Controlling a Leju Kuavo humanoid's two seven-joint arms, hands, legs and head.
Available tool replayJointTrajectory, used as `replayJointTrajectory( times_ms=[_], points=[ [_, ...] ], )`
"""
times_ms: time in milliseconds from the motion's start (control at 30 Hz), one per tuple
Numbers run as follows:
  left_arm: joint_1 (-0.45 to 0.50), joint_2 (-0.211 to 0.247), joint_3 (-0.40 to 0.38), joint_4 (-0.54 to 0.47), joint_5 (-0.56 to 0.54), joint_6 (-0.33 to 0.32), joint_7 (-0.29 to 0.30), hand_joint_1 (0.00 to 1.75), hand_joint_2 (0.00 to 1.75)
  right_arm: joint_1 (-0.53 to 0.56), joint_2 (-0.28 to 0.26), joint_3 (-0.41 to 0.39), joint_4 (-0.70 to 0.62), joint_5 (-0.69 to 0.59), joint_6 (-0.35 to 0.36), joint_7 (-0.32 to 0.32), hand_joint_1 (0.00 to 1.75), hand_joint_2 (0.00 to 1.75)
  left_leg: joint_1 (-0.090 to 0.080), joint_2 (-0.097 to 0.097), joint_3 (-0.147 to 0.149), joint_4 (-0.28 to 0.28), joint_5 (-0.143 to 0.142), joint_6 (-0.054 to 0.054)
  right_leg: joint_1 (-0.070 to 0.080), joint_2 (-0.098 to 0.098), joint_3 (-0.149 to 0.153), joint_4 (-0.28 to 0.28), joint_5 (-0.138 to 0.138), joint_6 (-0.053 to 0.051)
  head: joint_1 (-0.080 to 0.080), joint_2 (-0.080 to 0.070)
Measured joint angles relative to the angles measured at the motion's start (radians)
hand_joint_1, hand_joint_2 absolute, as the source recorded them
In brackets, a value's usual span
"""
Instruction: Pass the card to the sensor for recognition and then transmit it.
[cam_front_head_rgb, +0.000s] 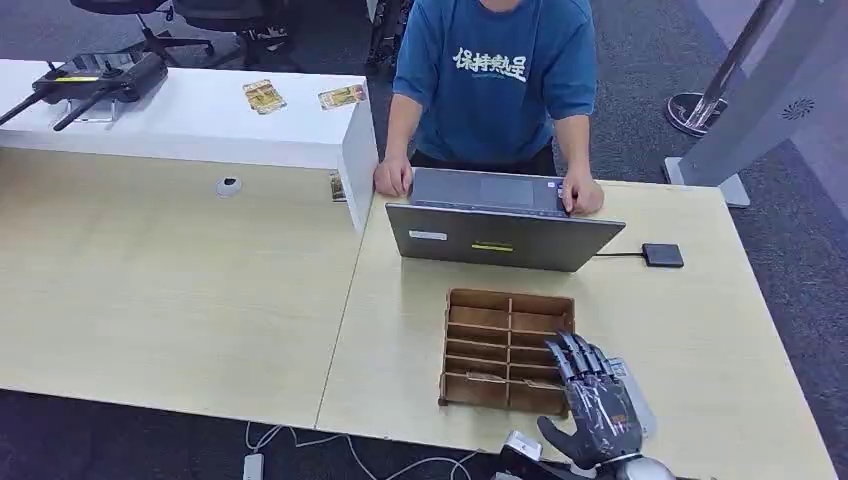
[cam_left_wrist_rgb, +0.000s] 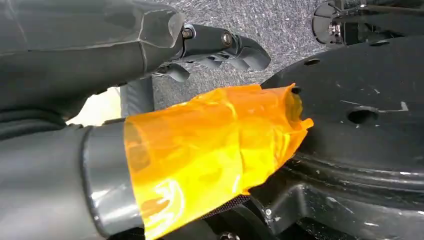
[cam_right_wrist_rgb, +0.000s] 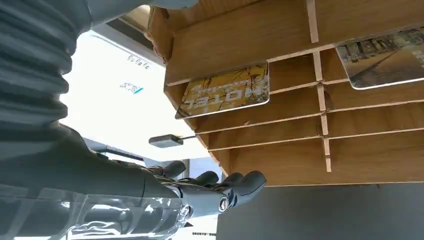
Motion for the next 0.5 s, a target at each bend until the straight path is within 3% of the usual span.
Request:
replayJointTrajectory(
  times_ms=[500],
  points=[
    [0.001, 0.000, 0.000, 0.000, 0.000, 0.000, 0.000, 0.00, 0.00, 0.000, 0.000, 0.007, 0.002, -0.004, -0.001, 0.002, 0.00, 1.75, 0.000, 0.000, 0.000, 0.000, 0.000, 0.000, 0.000, 0.000, 0.000, 0.000, 0.000, 0.000, 0.000, 0.000]
  ],
)
